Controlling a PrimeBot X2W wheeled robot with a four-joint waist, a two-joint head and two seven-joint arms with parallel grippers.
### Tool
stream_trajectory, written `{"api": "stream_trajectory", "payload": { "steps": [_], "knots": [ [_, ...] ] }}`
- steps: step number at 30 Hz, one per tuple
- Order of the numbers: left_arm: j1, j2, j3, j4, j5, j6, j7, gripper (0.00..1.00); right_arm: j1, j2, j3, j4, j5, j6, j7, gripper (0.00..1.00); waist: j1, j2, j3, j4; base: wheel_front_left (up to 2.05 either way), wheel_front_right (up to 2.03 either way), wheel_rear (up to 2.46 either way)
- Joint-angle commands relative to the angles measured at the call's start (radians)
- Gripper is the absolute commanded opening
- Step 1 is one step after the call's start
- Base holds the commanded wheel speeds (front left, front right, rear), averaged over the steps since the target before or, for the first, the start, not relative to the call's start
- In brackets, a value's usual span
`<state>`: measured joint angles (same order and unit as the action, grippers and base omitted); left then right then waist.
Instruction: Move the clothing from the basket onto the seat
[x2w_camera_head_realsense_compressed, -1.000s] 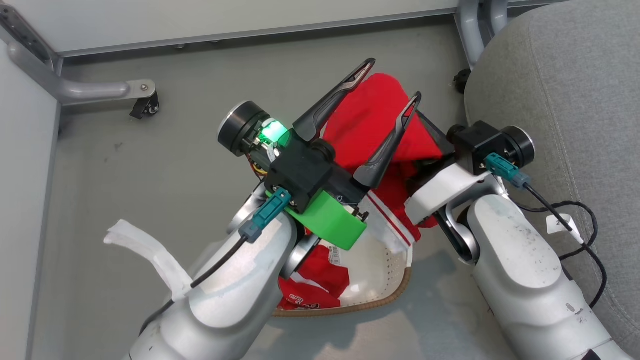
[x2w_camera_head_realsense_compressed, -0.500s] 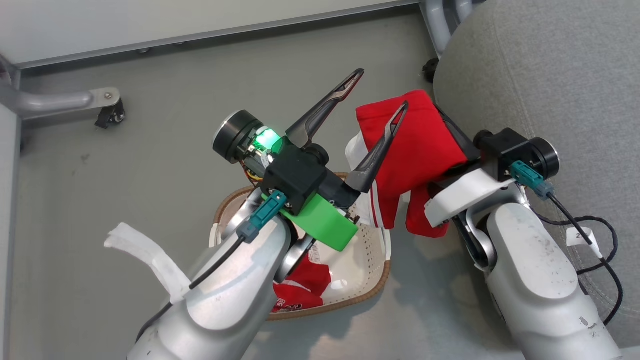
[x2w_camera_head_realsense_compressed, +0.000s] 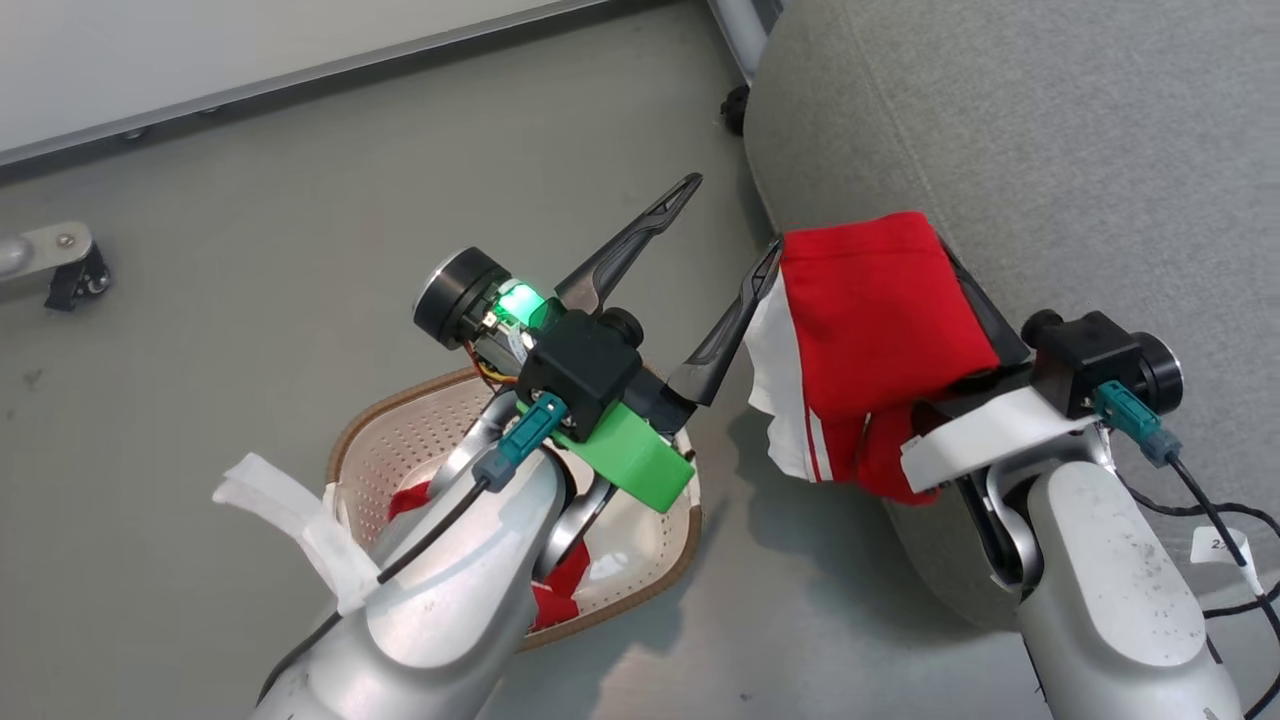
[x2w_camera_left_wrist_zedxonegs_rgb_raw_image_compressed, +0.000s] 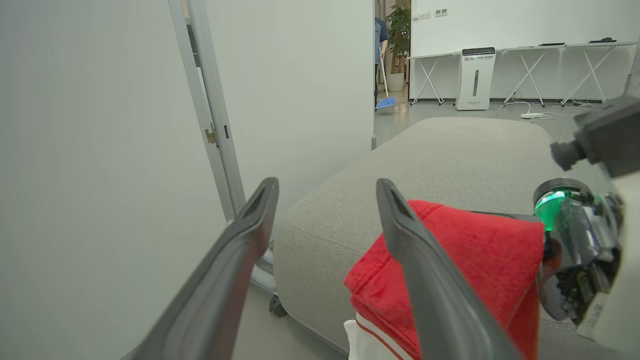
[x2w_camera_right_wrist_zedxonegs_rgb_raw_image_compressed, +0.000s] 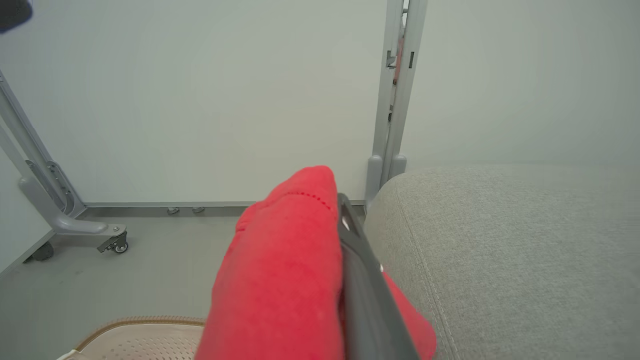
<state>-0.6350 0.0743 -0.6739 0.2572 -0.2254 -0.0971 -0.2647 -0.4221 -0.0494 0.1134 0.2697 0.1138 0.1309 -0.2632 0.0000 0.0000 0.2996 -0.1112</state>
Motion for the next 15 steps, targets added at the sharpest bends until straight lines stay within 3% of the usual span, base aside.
{"api": "stream_trajectory", "payload": {
  "steps": [1, 15],
  "knots": [
    [0.014, 0.007, 0.003, 0.003, 0.013, -0.003, 0.001, 1.0, 0.019, -0.002, -0.006, -0.012, -0.003, 0.0, -0.002, 0.0, 0.0, 0.0, 0.007, -0.055, 0.0, 0.0, 0.0],
    [0.022, 0.016, 0.014, 0.024, 0.029, -0.008, 0.001, 1.0, 0.092, -0.002, -0.057, -0.069, 0.036, 0.0, -0.002, 0.0, 0.0, 0.0, 0.02, -0.172, 0.0, 0.0, 0.0]
  ]
}}
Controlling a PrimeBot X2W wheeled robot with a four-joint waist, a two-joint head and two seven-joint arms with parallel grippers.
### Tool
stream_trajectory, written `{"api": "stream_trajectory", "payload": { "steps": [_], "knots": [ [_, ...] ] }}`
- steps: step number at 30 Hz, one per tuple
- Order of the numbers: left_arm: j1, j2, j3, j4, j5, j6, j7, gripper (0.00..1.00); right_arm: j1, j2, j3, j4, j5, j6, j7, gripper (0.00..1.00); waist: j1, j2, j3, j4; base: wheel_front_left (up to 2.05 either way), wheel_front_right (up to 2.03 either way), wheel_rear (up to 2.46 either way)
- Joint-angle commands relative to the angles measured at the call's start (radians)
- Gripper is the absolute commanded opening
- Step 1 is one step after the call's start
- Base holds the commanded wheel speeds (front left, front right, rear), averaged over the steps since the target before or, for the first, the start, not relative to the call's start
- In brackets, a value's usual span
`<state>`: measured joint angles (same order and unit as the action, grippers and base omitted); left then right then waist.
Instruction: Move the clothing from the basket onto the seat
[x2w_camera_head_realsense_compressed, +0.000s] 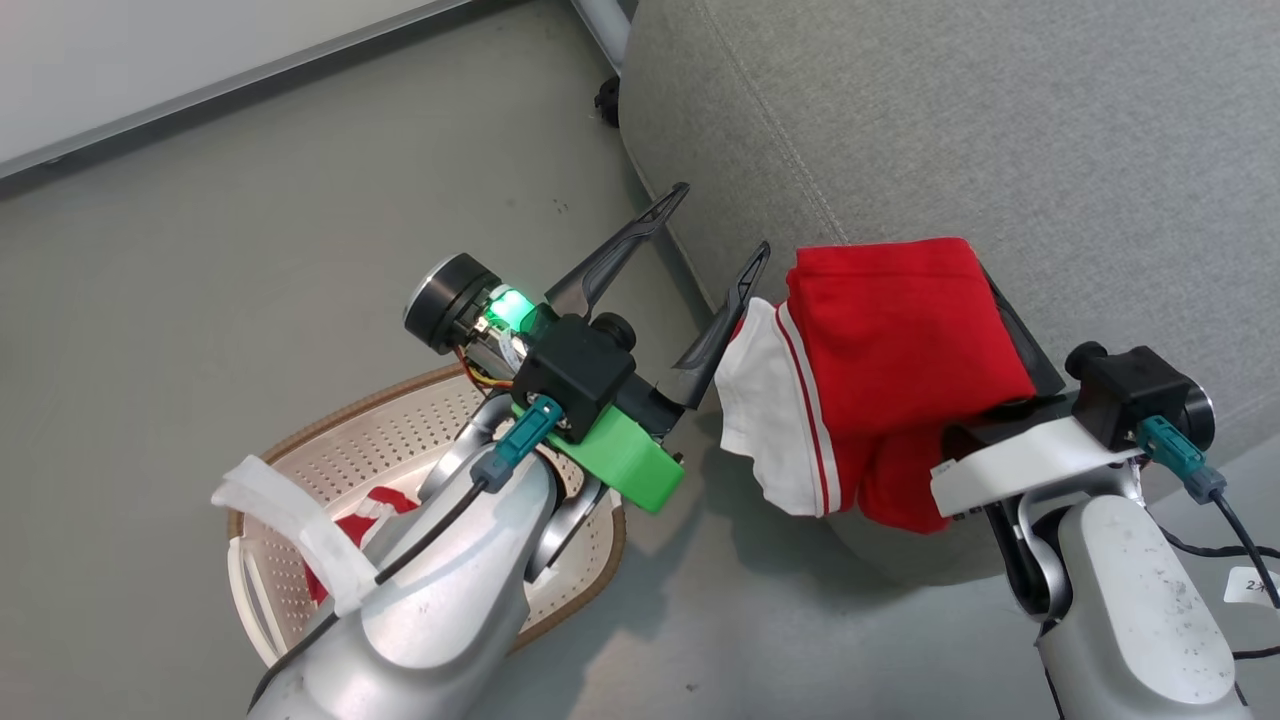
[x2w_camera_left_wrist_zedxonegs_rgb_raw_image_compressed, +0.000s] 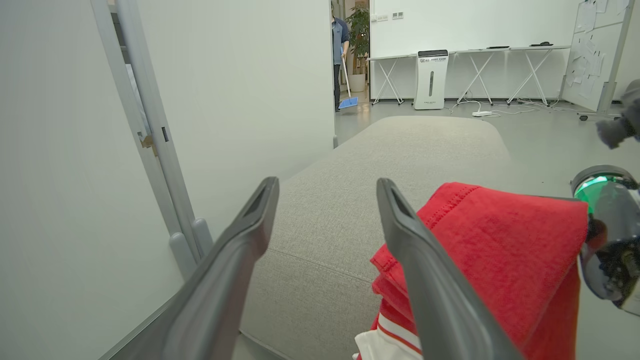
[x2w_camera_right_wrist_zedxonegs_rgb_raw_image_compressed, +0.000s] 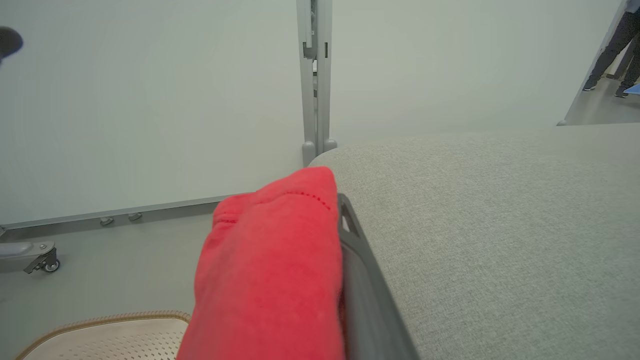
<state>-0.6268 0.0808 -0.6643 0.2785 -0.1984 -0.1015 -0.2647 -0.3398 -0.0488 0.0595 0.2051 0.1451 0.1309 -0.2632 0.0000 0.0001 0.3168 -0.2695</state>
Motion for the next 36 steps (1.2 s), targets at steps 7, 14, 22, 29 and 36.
{"api": "stream_trajectory", "payload": {
  "steps": [7, 14, 22, 29, 36],
  "knots": [
    [0.024, 0.012, 0.019, 0.006, 0.004, -0.006, 0.001, 1.0, 0.017, -0.003, -0.016, -0.017, 0.021, 0.0, -0.002, 0.0, 0.0, -0.0001, -0.001, -0.029, 0.0, 0.0, 0.0],
    [0.019, 0.016, 0.035, -0.005, 0.015, -0.008, 0.001, 1.0, -0.051, -0.003, -0.051, -0.054, -0.001, 0.0, -0.003, 0.0, 0.0, -0.0001, 0.021, -0.028, 0.0, 0.0, 0.0],
    [-0.01, 0.022, 0.032, -0.012, 0.032, -0.012, 0.001, 1.0, -0.229, -0.004, -0.139, -0.081, -0.057, 0.0, -0.003, 0.0, 0.0, -0.0001, 0.093, -0.007, 0.0, 0.0, 0.0],
    [-0.049, 0.031, 0.021, -0.016, 0.046, -0.017, 0.001, 1.0, -0.424, -0.051, -0.211, -0.096, -0.097, 0.0, -0.002, 0.0, 0.0, -0.0001, 0.197, 0.024, 0.0, 0.0, 0.0],
    [-0.093, 0.051, 0.016, -0.021, 0.058, -0.019, 0.001, 1.0, -0.641, -0.126, -0.271, -0.064, -0.111, 0.0, -0.002, 0.0, 0.0, -0.0001, 0.304, 0.044, 0.0, 0.0, 0.0]
  ]
}}
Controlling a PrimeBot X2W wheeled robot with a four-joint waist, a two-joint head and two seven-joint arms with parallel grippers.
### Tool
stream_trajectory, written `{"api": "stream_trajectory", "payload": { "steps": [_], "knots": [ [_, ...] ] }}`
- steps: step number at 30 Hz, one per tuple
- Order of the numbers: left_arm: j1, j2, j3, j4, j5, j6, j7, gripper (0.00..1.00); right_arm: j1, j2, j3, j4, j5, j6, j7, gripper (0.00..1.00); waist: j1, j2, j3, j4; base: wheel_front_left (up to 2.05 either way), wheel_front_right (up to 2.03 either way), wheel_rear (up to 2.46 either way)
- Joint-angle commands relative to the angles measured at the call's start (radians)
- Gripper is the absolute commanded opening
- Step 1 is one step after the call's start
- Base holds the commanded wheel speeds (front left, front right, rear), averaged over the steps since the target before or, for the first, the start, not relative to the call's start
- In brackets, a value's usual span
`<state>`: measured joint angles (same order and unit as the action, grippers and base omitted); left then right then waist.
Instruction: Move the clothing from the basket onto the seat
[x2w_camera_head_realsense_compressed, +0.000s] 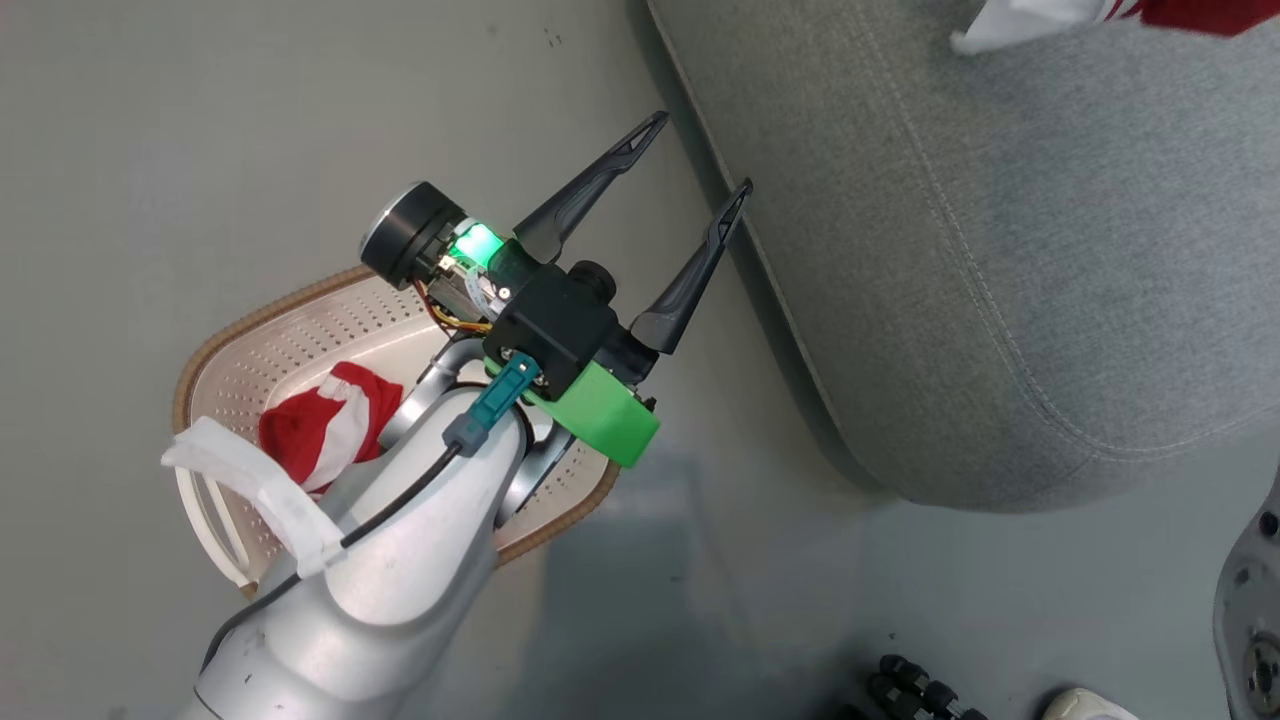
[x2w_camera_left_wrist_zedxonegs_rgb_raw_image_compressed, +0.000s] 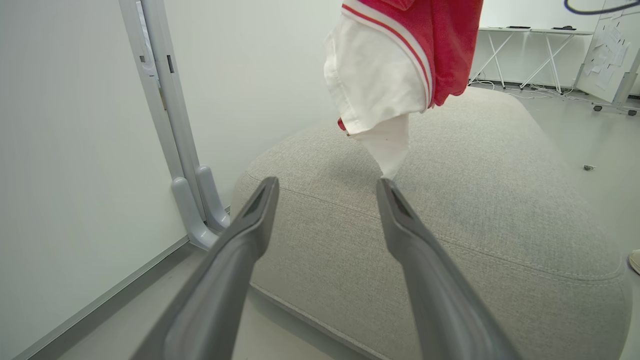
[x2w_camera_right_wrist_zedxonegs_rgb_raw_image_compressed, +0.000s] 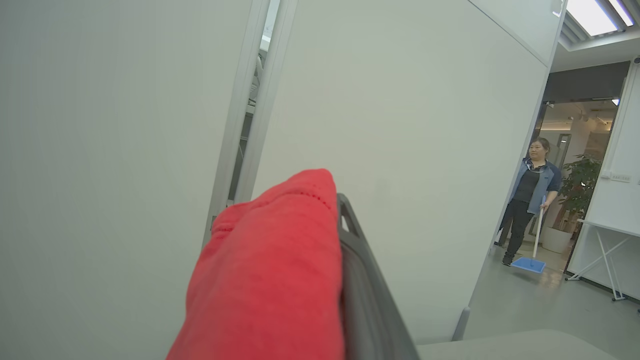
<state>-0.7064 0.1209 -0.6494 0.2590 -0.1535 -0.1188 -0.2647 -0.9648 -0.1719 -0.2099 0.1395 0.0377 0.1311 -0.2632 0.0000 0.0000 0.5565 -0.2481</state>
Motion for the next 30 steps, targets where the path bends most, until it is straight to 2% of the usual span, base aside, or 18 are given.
{"api": "stream_trajectory", "payload": {
  "steps": [1, 10, 17, 23, 30],
  "knots": [
    [-0.019, 0.013, 0.0, -0.002, 0.014, -0.002, 0.001, 1.0, -0.046, -0.015, -0.009, 0.01, -0.008, -0.001, -0.002, 0.0, 0.0, 0.0, 0.079, 0.024, 0.0, 0.0, 0.0],
    [-0.046, 0.028, -0.009, -0.006, 0.015, -0.004, 0.001, 1.0, -0.222, -0.101, -0.062, 0.15, -0.03, -0.001, -0.002, 0.0, 0.0, 0.0, 0.155, 0.042, 0.0, 0.0, 0.0],
    [-0.053, 0.037, -0.007, -0.011, 0.017, -0.002, 0.001, 1.0, -0.236, -0.155, -0.087, 0.323, -0.055, -0.001, -0.002, 0.0, 0.0, 0.0, 0.193, 0.054, 0.0, 0.0, 0.0],
    [-0.057, 0.042, -0.005, -0.01, 0.015, -0.002, 0.001, 1.0, -0.189, -0.142, -0.113, 0.441, -0.073, -0.001, -0.002, 0.0, 0.0, 0.0, 0.208, 0.059, 0.0, 0.0, 0.0],
    [-0.068, 0.045, 0.0, -0.009, 0.01, -0.001, 0.001, 1.0, -0.124, -0.111, -0.149, 0.51, -0.067, -0.001, -0.002, 0.0, 0.0, 0.0, 0.212, 0.065, 0.0, 0.0, 0.0]
  ]
}}
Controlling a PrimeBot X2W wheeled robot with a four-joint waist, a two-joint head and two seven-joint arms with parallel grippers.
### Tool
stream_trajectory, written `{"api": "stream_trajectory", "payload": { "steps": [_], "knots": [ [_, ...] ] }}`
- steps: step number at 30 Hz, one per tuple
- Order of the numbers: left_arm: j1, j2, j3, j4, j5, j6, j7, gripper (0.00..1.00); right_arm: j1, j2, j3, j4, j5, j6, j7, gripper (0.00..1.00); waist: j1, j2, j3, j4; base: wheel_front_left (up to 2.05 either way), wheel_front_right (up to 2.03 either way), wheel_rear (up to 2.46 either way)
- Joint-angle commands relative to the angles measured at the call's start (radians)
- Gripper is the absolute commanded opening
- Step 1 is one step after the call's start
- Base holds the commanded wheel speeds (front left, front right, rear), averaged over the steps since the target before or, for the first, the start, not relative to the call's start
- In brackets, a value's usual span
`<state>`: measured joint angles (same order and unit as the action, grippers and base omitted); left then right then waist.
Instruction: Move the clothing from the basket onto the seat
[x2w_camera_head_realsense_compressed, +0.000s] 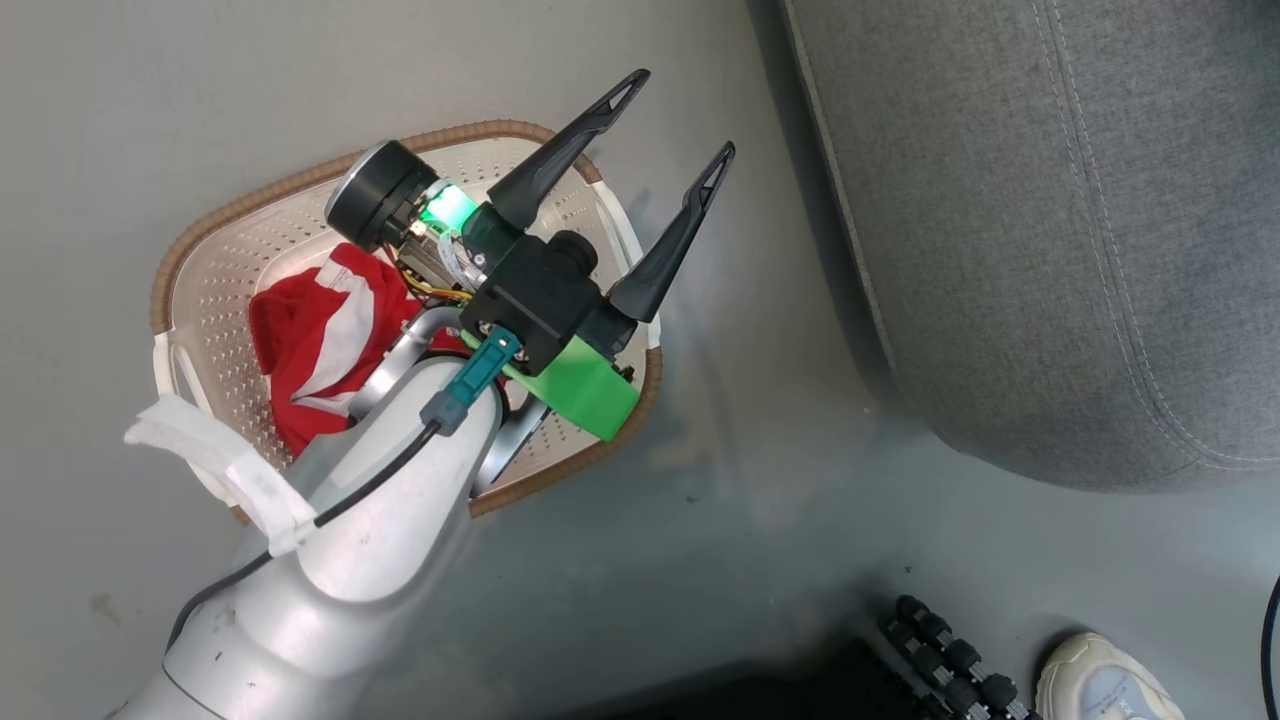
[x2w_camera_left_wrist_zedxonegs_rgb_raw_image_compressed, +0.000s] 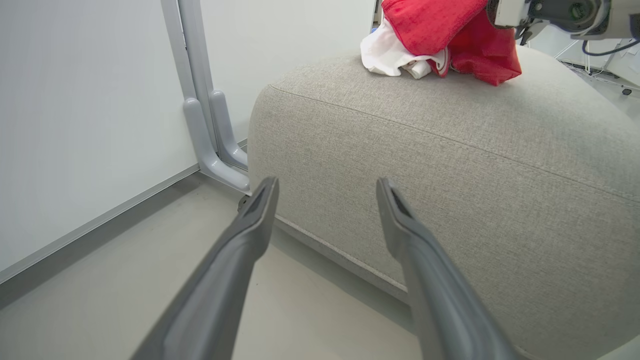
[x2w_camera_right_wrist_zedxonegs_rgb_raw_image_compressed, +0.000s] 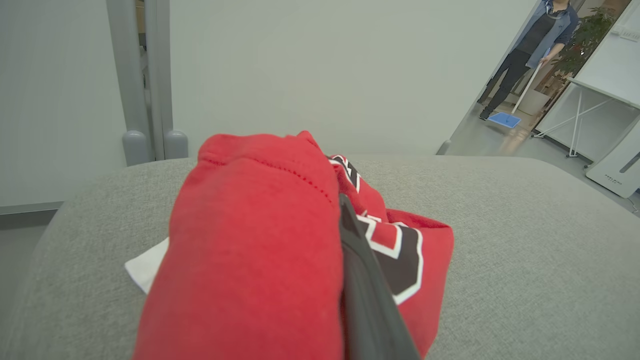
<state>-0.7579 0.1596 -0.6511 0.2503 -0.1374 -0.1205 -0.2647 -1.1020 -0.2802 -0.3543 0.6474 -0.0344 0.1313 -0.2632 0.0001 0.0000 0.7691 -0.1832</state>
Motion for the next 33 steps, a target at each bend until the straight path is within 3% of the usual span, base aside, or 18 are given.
{"api": "stream_trajectory", "payload": {
  "steps": [1, 4, 5, 6, 7, 8, 20, 33],
  "knots": [
    [-0.015, 0.007, 0.003, 0.0, -0.006, 0.001, 0.001, 1.0, 0.022, 0.004, -0.007, 0.009, 0.005, -0.001, -0.002, 0.0, -0.0001, 0.0, -0.001, 0.0, 0.0, 0.0, 0.0],
    [-0.011, 0.01, 0.006, 0.003, -0.009, 0.004, 0.001, 1.0, 0.043, 0.02, -0.018, 0.015, 0.012, -0.001, -0.002, 0.0, -0.0001, 0.0, -0.011, -0.002, 0.0, 0.0, 0.0],
    [-0.008, 0.009, 0.008, 0.003, -0.01, 0.006, 0.001, 1.0, 0.051, 0.026, -0.026, 0.008, 0.016, -0.001, -0.002, 0.15, -0.0001, 0.0, -0.016, -0.003, 0.0, 0.0, 0.0],
    [-0.003, 0.008, 0.009, 0.002, -0.011, 0.008, 0.001, 1.0, 0.061, 0.029, -0.031, 0.002, 0.019, -0.001, -0.002, 0.45, -0.0001, 0.0, -0.025, -0.003, 0.0, 0.0, 0.0],
    [0.001, 0.007, 0.011, 0.002, -0.013, 0.009, 0.001, 1.0, 0.071, 0.032, -0.032, -0.003, 0.02, -0.001, -0.002, 0.96, -0.0001, 0.0, -0.033, -0.003, 0.0, 0.0, 0.0],
    [0.008, 0.006, 0.014, 0.002, -0.015, 0.011, 0.001, 1.0, 0.084, 0.04, -0.029, -0.009, 0.02, -0.001, -0.002, 1.0, -0.0001, 0.0, -0.046, -0.004, 0.0, 0.0, 0.0],
    [0.104, -0.023, 0.058, 0.001, -0.039, 0.025, 0.001, 1.0, 0.317, 0.06, 0.028, -0.087, 0.047, -0.001, -0.002, 1.0, -0.0001, 0.0, -0.238, 0.006, 0.0, 0.0, 0.0],
    [0.292, -0.03, 0.234, -0.013, -0.078, 0.068, 0.001, 1.0, 0.584, 0.119, 0.179, -0.258, 0.107, -0.001, -0.002, 1.0, -0.0001, 0.0, -0.433, 0.089, 0.0, 0.0, 0.0]
  ]
}}
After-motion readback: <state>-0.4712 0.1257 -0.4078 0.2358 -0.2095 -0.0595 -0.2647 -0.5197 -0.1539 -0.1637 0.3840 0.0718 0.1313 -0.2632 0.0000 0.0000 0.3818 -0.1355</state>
